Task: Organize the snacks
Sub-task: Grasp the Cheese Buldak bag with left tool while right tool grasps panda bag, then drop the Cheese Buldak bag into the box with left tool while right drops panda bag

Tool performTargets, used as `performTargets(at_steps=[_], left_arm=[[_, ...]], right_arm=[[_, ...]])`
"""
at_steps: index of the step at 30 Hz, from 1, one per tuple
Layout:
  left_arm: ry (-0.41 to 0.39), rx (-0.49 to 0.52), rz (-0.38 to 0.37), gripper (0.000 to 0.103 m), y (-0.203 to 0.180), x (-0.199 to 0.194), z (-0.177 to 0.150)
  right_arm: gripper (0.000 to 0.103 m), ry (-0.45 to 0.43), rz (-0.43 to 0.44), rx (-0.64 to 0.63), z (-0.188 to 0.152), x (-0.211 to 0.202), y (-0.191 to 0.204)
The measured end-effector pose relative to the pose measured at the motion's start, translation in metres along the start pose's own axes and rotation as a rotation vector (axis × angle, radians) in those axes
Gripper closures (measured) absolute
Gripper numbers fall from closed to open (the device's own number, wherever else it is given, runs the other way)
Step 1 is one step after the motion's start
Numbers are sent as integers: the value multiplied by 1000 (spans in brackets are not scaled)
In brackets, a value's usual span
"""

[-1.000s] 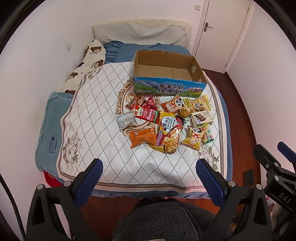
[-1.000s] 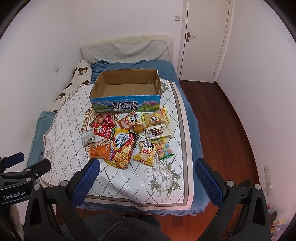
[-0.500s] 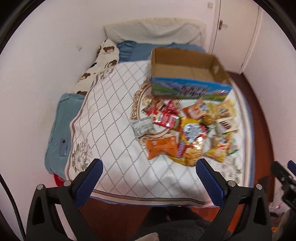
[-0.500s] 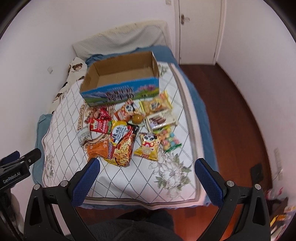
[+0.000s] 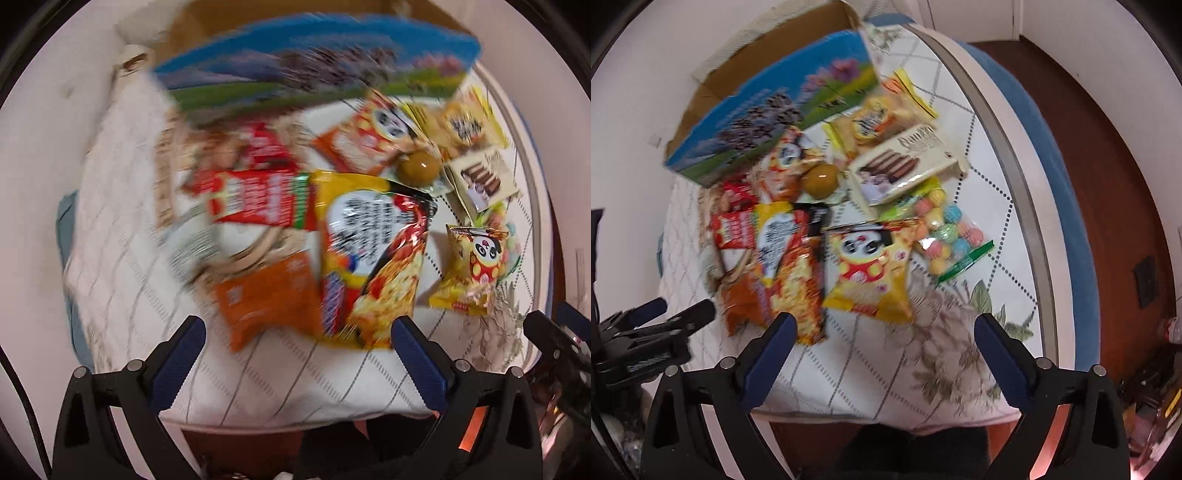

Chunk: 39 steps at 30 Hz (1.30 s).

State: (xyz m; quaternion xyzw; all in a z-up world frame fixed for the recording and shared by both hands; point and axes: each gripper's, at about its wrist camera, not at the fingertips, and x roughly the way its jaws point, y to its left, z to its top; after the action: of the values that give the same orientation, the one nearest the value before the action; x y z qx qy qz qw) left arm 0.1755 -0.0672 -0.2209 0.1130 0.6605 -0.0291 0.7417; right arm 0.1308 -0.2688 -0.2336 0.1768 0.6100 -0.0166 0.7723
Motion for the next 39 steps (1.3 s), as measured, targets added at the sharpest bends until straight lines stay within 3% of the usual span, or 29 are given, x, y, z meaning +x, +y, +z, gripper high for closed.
performTargets(at_steps=[7, 8, 10, 13, 18, 21, 23, 26, 32, 39], left_arm=[[151, 150, -29, 0, -51, 79, 43], [144, 132, -65, 2, -52, 83, 47], [135, 69, -106, 21, -47, 85, 50], [104, -45, -127, 25, -28, 78, 45], [117, -223, -161, 23, 18, 85, 28], [137, -216, -242, 19, 26, 100, 28], [137, -168, -252, 18, 24, 106, 29], [131, -114, -267, 17, 19, 115, 31], [67, -138, -284, 18, 39, 106, 8], [28, -147, -291, 21, 48, 50, -25]], right_arm=[[9, 58, 26, -1, 11, 21, -15], [9, 61, 30, -2, 11, 23, -16], [10, 65, 30, -13, 12, 29, -16], [16, 87, 50, -4, 15, 39, -12], [19, 107, 36, -24, 22, 66, 13], [25, 122, -22, -20, 28, 85, 28], [27, 143, -47, 16, 30, 97, 32], [38, 165, -58, 54, 33, 110, 39], [53, 135, -101, 23, 35, 108, 60], [55, 121, -59, -34, 25, 71, 89]])
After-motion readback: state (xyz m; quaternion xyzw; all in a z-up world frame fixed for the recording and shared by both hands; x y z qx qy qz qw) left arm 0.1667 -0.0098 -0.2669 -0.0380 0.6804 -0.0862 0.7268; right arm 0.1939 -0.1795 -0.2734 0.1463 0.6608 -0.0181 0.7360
